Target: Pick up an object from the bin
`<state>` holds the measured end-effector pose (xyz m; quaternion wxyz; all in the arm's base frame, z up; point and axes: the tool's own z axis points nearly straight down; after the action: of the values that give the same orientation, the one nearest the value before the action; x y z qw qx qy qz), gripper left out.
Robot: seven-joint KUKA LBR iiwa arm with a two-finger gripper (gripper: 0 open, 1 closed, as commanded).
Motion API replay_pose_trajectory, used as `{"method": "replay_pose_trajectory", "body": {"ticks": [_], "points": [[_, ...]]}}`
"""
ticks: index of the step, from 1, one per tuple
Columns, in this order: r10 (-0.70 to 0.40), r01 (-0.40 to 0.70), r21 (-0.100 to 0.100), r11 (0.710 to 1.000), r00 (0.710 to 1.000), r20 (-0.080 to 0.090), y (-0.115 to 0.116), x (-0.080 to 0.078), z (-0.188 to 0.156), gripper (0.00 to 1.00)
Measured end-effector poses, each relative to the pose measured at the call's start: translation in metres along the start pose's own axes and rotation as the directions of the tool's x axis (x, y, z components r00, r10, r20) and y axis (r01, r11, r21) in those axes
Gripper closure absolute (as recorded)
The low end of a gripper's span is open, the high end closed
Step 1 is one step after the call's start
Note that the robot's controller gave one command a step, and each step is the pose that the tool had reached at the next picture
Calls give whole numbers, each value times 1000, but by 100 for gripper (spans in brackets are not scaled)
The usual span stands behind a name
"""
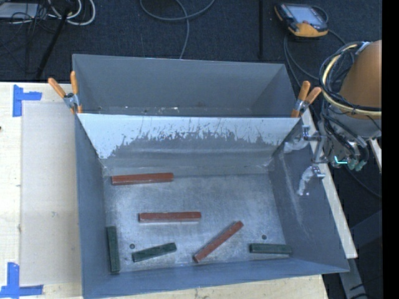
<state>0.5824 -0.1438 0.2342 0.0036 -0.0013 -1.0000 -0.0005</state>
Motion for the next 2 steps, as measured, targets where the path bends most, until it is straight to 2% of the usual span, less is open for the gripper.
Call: {"method": "replay_pose_trajectory", "body": {"ticks": [1,2], "points": [[-4,4,2,1000,1000,8,1,-2,-4,0],[-143,143,2,990,990,8,46,24,64,0]]}}
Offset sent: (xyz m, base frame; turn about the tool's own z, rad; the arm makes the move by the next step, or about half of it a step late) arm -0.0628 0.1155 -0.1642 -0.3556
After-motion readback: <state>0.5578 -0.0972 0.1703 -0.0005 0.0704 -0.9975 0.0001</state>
